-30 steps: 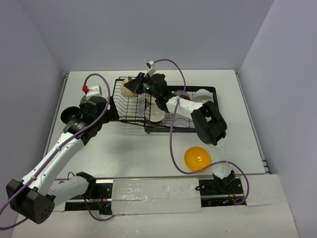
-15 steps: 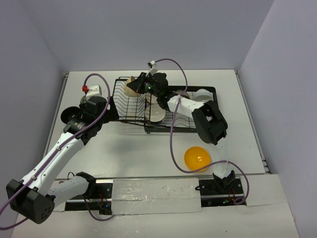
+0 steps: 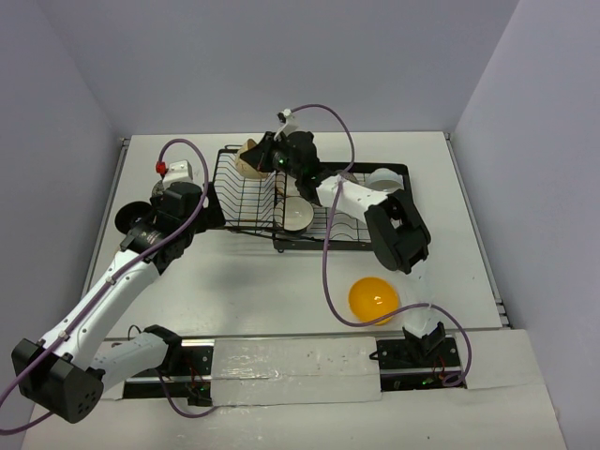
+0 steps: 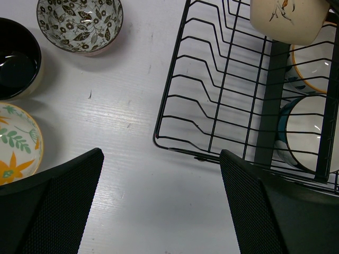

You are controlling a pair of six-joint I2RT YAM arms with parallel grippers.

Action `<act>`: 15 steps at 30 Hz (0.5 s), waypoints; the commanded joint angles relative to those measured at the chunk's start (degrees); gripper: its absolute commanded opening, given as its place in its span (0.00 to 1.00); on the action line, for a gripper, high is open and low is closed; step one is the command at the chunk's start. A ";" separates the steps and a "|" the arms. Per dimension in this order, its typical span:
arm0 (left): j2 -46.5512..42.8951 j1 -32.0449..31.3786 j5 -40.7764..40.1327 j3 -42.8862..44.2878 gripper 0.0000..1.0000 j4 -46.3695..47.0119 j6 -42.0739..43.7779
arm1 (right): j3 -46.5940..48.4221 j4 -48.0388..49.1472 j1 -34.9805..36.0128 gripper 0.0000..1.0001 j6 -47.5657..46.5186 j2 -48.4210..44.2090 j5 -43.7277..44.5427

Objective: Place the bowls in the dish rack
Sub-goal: Place the bowl in the dish rack.

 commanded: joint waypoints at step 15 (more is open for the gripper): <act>-0.13 0.29 -0.52 0.65 0.97 0.92 0.67 | 5.78 4.64 -0.29 0.00 -0.47 2.90 -1.19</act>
